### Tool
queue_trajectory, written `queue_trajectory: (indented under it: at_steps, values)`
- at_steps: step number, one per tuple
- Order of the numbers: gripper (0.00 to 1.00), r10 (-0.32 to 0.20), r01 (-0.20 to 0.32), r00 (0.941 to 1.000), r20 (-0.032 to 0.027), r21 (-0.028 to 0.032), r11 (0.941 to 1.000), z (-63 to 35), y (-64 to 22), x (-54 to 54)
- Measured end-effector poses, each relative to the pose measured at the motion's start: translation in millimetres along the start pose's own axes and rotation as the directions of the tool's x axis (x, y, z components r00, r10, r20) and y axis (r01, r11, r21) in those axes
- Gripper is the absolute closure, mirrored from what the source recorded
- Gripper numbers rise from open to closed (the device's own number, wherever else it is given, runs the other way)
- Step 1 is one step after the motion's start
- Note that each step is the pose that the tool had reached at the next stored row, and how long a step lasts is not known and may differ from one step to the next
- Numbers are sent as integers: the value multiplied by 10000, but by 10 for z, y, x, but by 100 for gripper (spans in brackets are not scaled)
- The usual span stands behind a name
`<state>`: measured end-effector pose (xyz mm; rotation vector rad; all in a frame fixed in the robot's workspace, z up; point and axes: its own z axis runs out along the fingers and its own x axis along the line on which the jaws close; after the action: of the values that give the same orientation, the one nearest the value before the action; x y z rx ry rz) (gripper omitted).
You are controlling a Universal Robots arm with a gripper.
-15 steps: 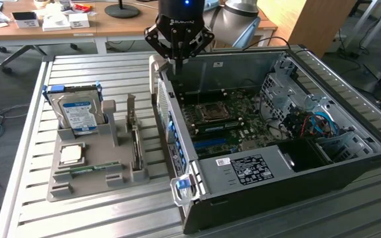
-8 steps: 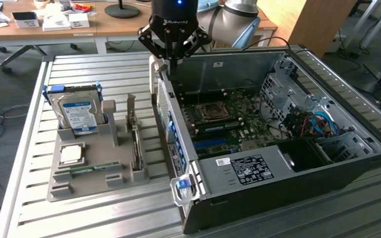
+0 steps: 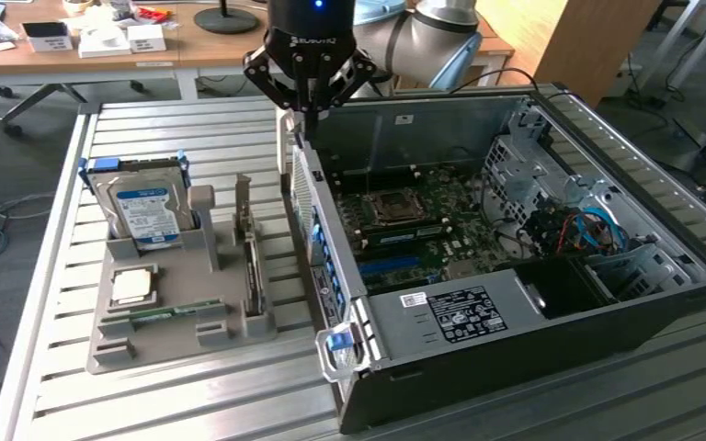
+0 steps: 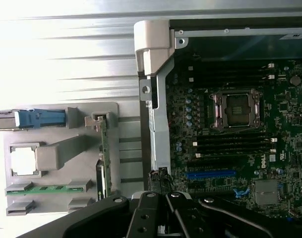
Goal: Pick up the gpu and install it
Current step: 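Reach for the gpu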
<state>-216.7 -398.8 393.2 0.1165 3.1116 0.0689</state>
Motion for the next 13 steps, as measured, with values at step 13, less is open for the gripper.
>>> queue_trajectory:
  at_steps: [13]
  values:
    - [89, 0, 0, 10000, 3, 0, 10000, -4, -11, 145]
